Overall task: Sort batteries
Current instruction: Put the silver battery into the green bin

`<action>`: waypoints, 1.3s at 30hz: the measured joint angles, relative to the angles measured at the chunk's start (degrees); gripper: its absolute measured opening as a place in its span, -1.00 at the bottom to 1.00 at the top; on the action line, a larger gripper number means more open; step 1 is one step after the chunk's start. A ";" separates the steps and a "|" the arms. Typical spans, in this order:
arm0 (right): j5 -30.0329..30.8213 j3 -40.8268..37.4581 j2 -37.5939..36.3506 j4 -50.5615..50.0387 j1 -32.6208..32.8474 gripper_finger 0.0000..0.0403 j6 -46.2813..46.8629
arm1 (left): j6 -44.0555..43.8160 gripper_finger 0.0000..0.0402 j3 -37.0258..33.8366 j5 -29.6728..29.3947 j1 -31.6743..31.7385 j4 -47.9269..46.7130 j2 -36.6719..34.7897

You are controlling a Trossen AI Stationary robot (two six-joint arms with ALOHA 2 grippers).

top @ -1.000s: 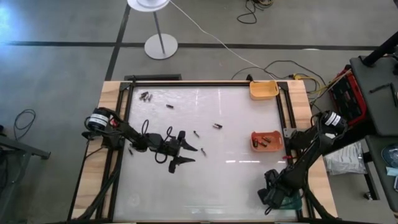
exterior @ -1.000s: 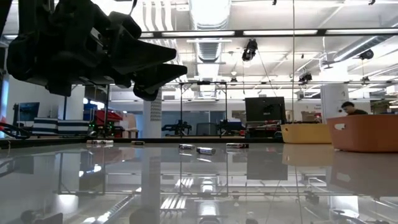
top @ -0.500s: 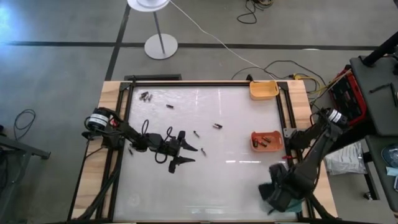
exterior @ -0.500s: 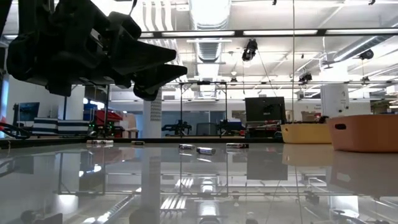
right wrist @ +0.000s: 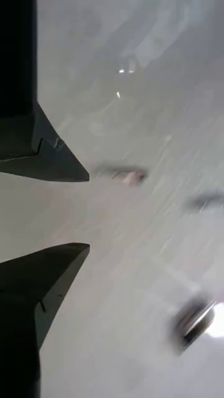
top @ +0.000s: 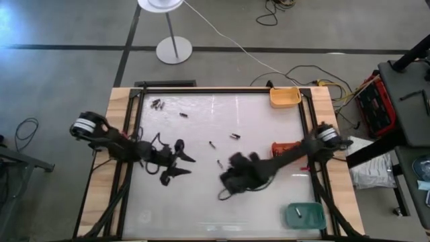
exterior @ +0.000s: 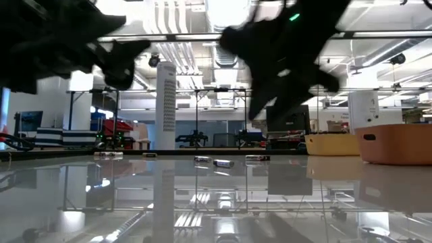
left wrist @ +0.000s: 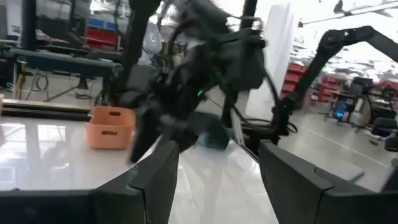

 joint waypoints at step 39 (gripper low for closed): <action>21.74 -3.14 20.01 22.51 1.07 -0.58 -4.31 | 4.59 0.01 -1.66 -7.26 -5.83 0.66 0.09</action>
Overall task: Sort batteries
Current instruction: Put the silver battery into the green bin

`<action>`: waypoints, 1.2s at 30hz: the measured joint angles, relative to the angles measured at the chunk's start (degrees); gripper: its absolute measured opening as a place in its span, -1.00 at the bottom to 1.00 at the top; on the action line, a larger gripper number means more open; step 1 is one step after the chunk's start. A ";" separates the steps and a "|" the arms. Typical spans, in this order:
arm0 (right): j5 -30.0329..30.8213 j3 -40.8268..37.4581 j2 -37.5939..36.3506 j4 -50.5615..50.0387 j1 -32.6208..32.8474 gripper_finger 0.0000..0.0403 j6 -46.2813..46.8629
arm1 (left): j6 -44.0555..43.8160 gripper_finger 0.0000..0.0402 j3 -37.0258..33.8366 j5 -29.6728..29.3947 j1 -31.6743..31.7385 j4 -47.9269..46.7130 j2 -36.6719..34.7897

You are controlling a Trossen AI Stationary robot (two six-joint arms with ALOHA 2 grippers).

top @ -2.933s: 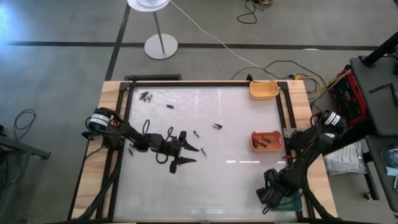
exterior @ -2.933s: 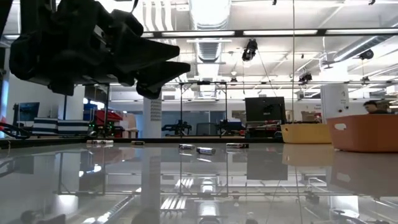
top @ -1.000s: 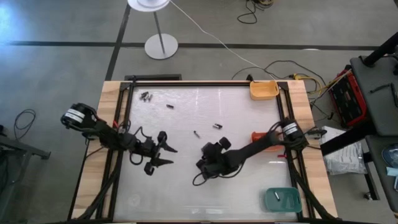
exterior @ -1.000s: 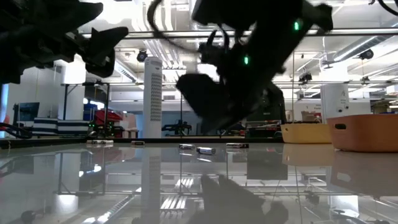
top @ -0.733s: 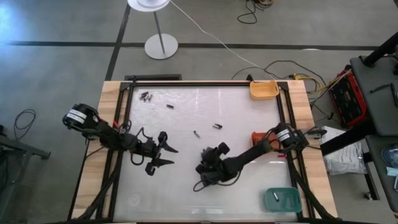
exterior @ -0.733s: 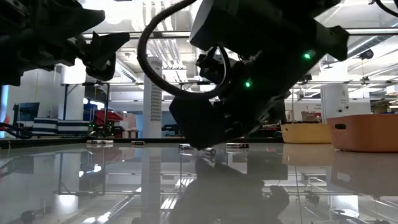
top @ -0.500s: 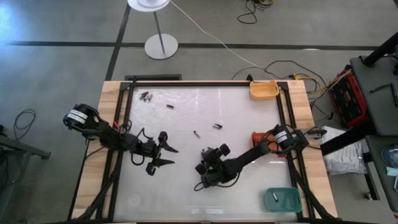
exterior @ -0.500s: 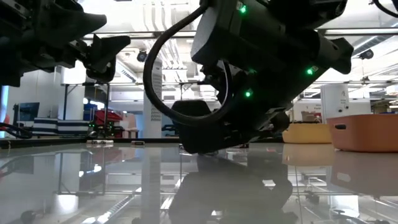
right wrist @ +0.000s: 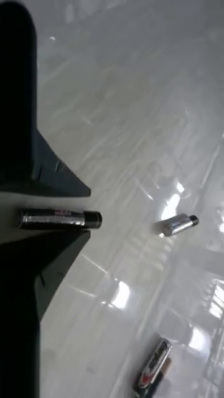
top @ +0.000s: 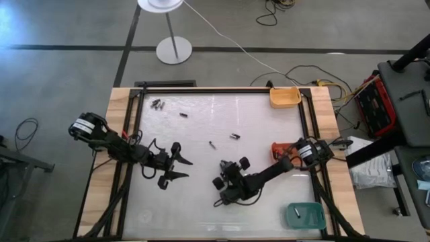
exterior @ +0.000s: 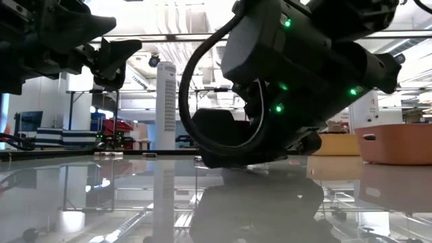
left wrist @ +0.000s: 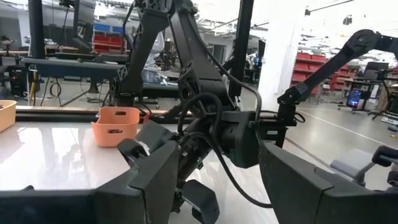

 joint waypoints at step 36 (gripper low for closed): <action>-77.14 -1.35 -36.56 -44.62 24.99 -0.88 40.67 | 0.98 0.01 0.04 -5.14 0.02 -1.47 0.15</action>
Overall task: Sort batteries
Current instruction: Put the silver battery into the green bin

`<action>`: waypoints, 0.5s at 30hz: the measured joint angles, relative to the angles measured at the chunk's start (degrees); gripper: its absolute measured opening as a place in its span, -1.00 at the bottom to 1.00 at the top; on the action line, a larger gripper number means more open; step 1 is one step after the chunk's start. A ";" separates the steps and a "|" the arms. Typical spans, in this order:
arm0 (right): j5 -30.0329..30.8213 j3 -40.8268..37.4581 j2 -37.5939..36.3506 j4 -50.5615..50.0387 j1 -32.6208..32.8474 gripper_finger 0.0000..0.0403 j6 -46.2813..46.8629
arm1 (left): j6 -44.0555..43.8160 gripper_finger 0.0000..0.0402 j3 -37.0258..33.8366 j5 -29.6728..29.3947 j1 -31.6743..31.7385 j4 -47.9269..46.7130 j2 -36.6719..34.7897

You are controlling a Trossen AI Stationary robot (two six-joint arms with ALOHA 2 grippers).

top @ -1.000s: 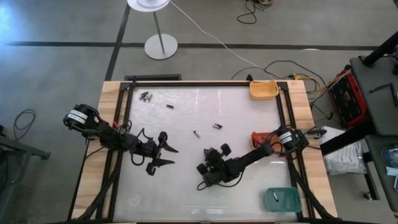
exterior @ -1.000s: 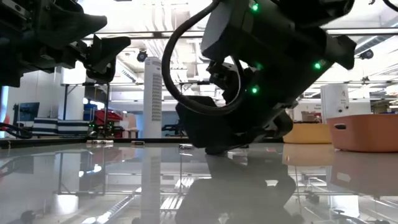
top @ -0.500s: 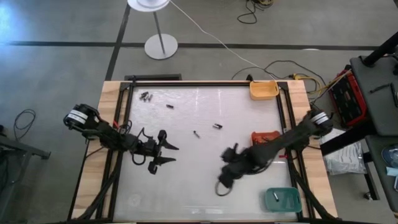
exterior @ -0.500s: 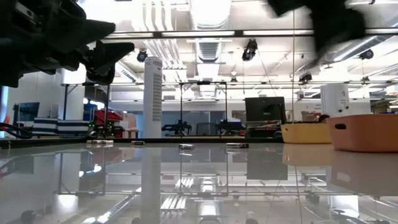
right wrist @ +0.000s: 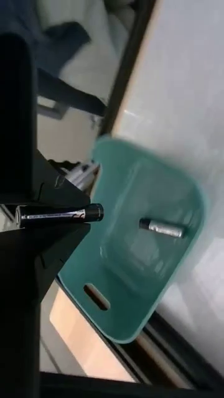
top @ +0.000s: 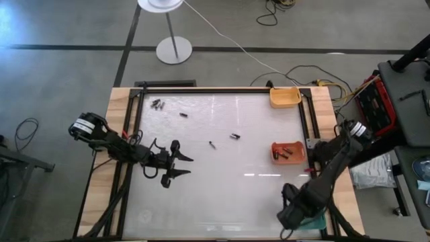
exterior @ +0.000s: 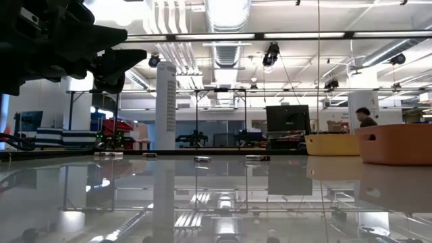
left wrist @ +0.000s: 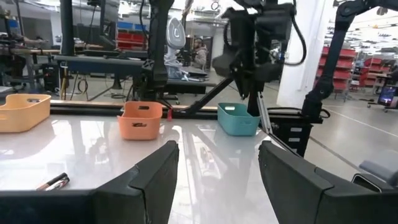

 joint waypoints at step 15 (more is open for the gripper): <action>1.17 -16.88 3.41 20.34 4.10 -0.88 8.17 | -0.24 0.01 0.02 -0.72 0.00 0.11 0.00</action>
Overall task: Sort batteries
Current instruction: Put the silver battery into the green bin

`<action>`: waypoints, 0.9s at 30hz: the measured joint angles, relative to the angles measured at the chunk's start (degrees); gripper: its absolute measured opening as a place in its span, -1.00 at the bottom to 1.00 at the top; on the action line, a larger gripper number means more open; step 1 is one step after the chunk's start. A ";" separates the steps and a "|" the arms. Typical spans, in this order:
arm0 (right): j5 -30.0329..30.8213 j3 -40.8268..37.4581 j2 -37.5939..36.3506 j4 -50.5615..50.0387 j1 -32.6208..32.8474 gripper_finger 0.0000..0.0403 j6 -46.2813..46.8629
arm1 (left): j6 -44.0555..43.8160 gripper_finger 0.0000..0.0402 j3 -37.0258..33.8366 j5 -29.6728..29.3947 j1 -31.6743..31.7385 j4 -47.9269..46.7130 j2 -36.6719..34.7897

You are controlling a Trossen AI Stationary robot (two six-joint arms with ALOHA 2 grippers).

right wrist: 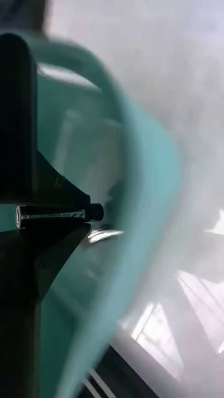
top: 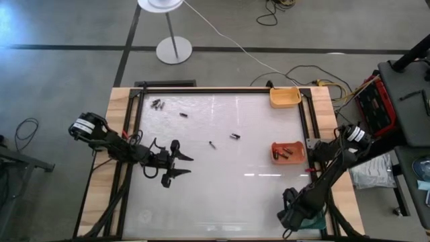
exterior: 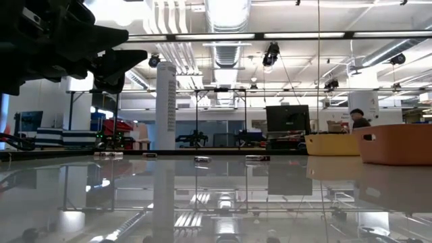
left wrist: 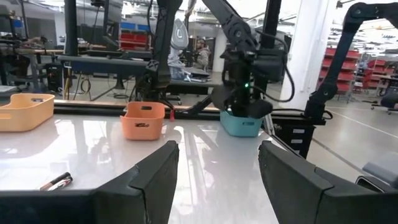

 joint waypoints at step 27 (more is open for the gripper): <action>14.95 20.29 -4.45 -27.94 -4.56 -0.09 -1.70 | -0.02 0.01 0.49 -0.20 0.00 -0.21 0.00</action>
